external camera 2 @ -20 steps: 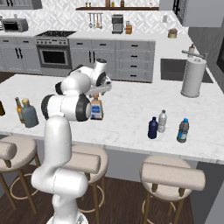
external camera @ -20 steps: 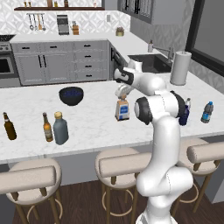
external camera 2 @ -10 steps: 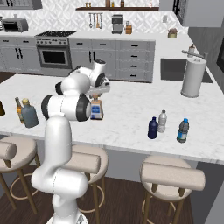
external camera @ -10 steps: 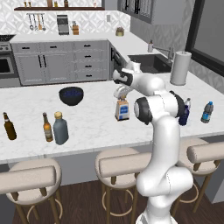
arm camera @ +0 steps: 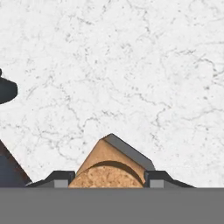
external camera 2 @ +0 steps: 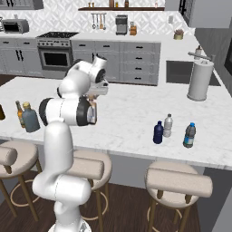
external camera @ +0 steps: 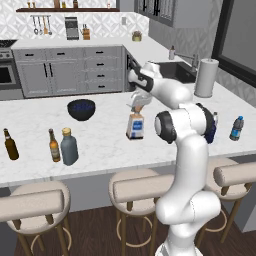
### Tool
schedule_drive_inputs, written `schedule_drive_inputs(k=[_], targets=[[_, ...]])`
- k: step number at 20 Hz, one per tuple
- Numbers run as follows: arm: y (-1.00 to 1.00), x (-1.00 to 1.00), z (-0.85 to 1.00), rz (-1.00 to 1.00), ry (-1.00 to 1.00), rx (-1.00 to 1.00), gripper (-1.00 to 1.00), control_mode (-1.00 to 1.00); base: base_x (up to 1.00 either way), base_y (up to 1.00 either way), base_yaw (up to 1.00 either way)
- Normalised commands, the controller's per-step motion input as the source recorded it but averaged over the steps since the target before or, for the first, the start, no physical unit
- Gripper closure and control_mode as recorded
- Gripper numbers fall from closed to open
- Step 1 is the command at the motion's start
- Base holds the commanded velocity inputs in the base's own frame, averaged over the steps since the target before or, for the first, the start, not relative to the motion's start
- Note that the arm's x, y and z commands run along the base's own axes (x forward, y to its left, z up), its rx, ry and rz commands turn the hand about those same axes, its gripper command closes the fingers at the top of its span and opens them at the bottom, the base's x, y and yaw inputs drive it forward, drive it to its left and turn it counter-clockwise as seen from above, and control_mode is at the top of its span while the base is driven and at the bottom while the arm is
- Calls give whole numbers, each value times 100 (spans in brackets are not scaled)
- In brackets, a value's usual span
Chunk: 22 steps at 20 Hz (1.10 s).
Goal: Move the plastic bottles in the middle to the plastics group, and the glass bottles in the middle to the glass group.
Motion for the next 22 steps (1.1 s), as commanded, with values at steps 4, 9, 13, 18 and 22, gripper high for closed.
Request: schedule_drive_inputs(k=[4, 9, 13, 18, 22], targets=[[72, -61, 10, 0, 3, 8, 100, -100, 0, 0, 0], [92, -41, 0, 0, -3, 0, 100, -100, 0, 0, 0], [87, -32, -1, 0, -17, 0, 100, -100, 0, 0, 0], [73, 1, -3, 0, -25, 0, 100, -100, 0, 0, 0], [50, 30, 0, 0, -2, 0, 100, -100, 0, 0, 0]])
